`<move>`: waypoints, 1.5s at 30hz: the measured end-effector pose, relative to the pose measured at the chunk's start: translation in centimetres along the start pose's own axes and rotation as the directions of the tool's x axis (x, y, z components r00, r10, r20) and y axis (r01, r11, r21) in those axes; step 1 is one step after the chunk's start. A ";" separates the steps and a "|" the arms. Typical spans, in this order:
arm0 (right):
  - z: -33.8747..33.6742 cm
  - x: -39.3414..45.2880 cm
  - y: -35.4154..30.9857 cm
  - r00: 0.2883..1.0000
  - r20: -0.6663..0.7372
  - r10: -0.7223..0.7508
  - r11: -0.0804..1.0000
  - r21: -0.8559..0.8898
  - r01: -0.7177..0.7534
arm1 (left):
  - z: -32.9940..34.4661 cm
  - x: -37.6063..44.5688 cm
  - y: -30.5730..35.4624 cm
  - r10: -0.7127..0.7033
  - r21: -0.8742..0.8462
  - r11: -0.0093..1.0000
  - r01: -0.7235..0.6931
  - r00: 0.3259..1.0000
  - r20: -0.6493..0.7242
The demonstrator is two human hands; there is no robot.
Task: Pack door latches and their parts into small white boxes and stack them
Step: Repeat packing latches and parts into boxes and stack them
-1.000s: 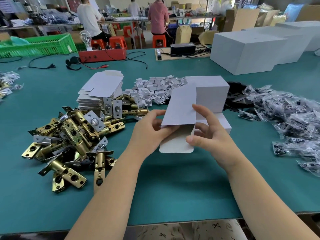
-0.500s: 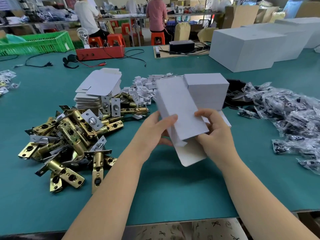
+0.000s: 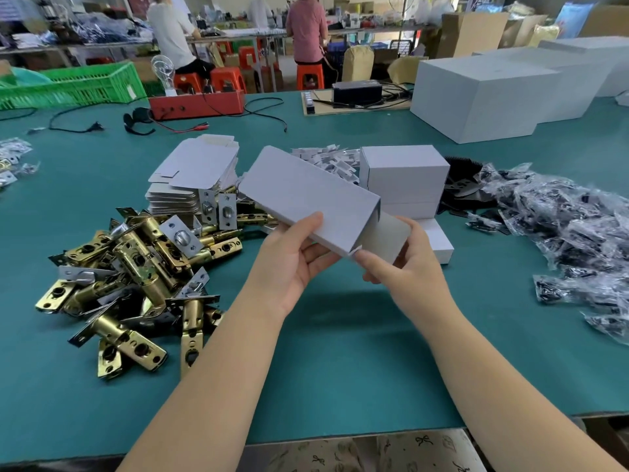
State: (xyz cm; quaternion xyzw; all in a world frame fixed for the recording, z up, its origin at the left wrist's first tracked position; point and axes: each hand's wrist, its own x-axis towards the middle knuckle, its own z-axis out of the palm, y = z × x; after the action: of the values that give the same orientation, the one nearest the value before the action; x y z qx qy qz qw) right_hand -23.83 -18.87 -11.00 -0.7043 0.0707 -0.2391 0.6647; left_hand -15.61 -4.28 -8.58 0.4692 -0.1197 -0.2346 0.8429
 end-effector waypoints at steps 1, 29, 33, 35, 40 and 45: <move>-0.1 0.0 0.0 0.999 -0.039 0.004 1.000 -0.013 -0.004 | 0.2 0.0 -0.3 0.007 0.010 1.000 -0.007 1.000 0.015; -0.6 0.0 -0.7 0.981 -0.193 -0.021 0.998 -0.063 0.009 | 1.9 -1.4 -2.8 0.388 0.737 0.591 -0.328 0.917 0.097; -1.3 0.6 -1.1 0.987 -0.125 0.105 0.964 0.258 -0.070 | 2.1 -1.5 -3.1 0.426 0.748 0.560 -0.356 0.898 0.109; -1.5 0.9 -1.0 0.986 -0.116 0.123 0.936 0.344 -0.076 | 2.5 -1.3 -2.7 0.346 0.587 0.752 -0.300 0.938 0.036; -1.7 1.3 -0.4 0.987 -0.017 0.161 0.895 0.425 -0.139 | 2.4 -1.1 -1.9 0.138 0.229 0.963 -0.145 0.989 0.045; -1.4 1.0 -0.5 0.988 0.091 0.122 0.921 0.361 -0.147 | 2.5 -1.3 -2.4 0.047 0.178 0.982 -0.062 0.995 0.089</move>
State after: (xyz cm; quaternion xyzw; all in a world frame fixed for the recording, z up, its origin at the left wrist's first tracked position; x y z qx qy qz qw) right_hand -23.68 -20.46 -10.30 -0.5690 0.0509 -0.1782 0.8012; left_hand -18.49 -6.56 -9.29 0.5300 -0.1888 -0.2191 0.7971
